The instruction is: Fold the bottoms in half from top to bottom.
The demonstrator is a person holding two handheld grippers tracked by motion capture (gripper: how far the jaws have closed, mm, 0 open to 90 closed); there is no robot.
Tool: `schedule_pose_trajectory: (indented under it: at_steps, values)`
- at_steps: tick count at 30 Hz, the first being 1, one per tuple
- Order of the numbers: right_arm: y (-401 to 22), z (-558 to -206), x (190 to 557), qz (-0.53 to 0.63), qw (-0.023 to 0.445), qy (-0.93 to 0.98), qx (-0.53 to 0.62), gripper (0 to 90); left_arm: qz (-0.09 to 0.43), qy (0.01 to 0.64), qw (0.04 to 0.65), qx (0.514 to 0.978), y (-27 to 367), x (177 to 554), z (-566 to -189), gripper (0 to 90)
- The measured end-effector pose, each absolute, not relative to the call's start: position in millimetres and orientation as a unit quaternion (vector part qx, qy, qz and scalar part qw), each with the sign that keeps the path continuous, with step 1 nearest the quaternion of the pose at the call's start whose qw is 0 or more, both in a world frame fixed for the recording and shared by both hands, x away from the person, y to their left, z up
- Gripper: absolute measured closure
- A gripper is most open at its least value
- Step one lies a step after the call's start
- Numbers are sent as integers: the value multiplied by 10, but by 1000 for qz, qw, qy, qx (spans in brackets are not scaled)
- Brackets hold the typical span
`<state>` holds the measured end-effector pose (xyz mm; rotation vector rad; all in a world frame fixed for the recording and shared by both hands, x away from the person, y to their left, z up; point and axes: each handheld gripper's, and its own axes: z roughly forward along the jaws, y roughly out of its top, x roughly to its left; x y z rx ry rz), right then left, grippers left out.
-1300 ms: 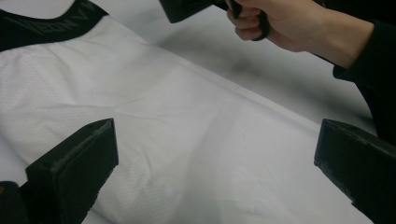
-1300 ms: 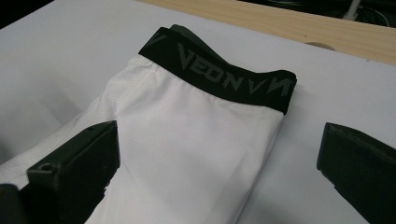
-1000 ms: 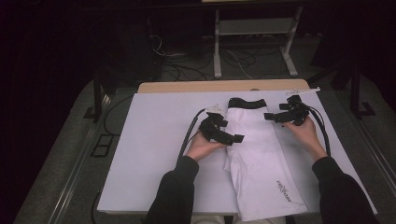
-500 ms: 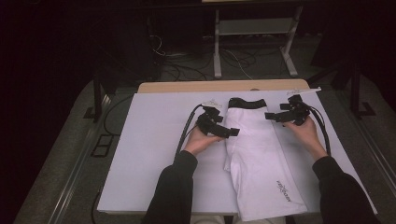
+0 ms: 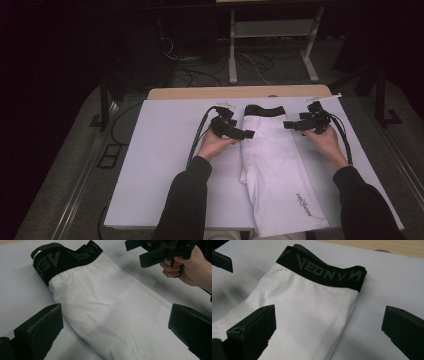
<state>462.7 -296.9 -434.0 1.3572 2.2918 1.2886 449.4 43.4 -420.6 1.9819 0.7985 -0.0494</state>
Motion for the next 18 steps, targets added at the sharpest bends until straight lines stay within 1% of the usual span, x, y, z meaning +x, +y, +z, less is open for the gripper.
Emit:
schedule_pose_trajectory:
  at_steps: [10,14,18]
  values:
    - [-2971,-4342,4674,421,82,773,467,3,-31,352,472,808,480,4641,-4307,0]
    - [-2974,-4339,4691,422,82,773,467,36,-34,355,471,807,473,4696,-4295,0]
    - [-2968,-4356,4726,420,75,770,474,47,-32,359,482,799,461,4740,-4332,0]
